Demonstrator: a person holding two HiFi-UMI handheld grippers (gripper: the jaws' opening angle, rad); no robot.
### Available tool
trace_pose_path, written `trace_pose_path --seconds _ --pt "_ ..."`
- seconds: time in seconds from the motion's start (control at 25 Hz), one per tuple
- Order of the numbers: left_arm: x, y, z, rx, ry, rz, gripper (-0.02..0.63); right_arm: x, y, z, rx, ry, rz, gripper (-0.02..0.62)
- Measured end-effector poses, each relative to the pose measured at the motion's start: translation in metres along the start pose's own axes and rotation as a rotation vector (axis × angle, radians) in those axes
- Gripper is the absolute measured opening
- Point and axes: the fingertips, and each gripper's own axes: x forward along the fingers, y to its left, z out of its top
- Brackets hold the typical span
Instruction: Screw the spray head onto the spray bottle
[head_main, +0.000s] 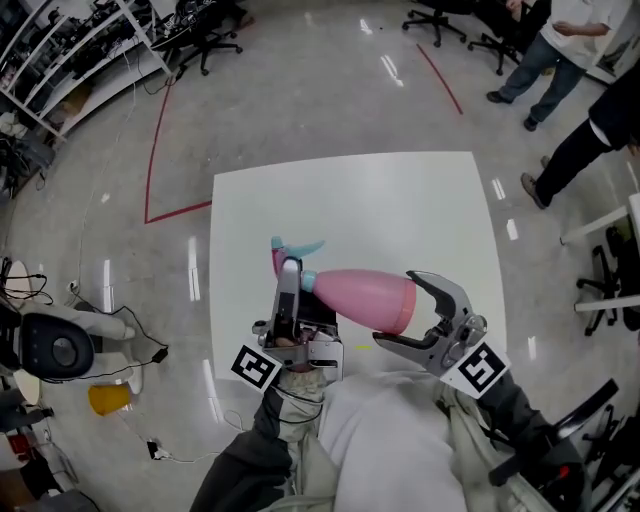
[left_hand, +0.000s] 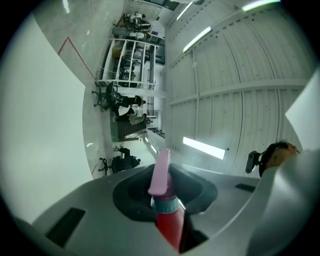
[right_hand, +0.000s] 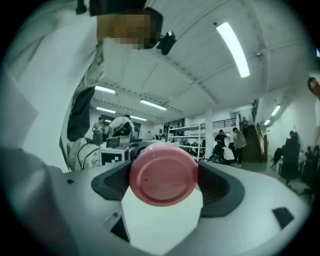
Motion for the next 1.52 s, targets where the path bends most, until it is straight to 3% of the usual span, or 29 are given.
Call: trace_pose_path --seconds 0.08,0.12,0.16,0.32,0.36,0.4,0.48,0.56,0.68,0.76,0.88,0.96,1.08,1.16,1.2,1.28,1.52 --pt "0.000 0.002 0.000 -0.012 -0.004 0.000 0.097 0.005 0.000 -0.008 0.017 0.020 -0.021 0.390" --pt "0.001 0.002 0.000 -0.004 -0.006 -0.006 0.098 0.005 -0.004 -0.009 0.105 0.015 -0.017 0.390" --pt "0.001 -0.001 -0.001 0.014 -0.005 -0.019 0.098 0.005 -0.009 -0.010 0.244 -0.003 0.000 0.390" --pt "0.002 -0.018 -0.010 0.127 0.033 -0.096 0.098 -0.001 -0.027 -0.027 0.973 -0.049 0.119 0.390" --pt "0.003 -0.020 -0.012 0.150 0.042 -0.099 0.097 -0.001 -0.029 -0.030 1.067 -0.063 0.137 0.390" --pt "0.004 -0.019 -0.014 0.163 0.044 -0.091 0.098 -0.002 -0.030 -0.031 1.087 -0.082 0.141 0.390" --pt "0.000 -0.009 -0.010 0.138 0.018 -0.044 0.098 -0.003 -0.027 -0.027 0.939 -0.106 0.118 0.390" --pt "-0.008 0.006 -0.002 0.071 -0.030 0.014 0.097 -0.004 -0.017 -0.023 0.629 -0.073 0.078 0.390" --pt "-0.016 0.022 0.001 0.003 -0.055 0.076 0.098 0.000 -0.002 -0.034 0.182 0.054 0.026 0.390" --pt "-0.017 0.027 -0.004 -0.014 -0.050 0.091 0.097 0.003 -0.002 -0.040 0.082 0.081 -0.016 0.390" --pt "-0.016 0.028 -0.010 0.015 -0.046 0.083 0.098 0.002 -0.015 -0.043 0.258 0.035 -0.011 0.390" --pt "-0.016 0.023 -0.011 0.080 -0.037 0.059 0.098 0.002 -0.020 -0.052 0.496 0.041 0.037 0.390" --pt "-0.019 0.015 -0.008 0.177 -0.027 0.015 0.098 0.008 -0.015 -0.070 0.955 0.071 0.116 0.390" --pt "-0.021 0.014 -0.009 0.211 -0.009 0.011 0.098 0.009 -0.015 -0.075 1.132 0.035 0.131 0.390" --pt "-0.022 0.016 -0.010 0.213 -0.002 0.022 0.098 0.009 -0.017 -0.075 1.144 0.013 0.127 0.390" --pt "-0.023 0.024 -0.010 0.179 -0.010 0.052 0.097 0.008 -0.021 -0.073 1.053 -0.011 0.117 0.390" --pt "-0.033 0.035 -0.009 0.118 -0.015 0.118 0.097 -0.002 -0.021 -0.069 0.497 0.058 0.072 0.390"
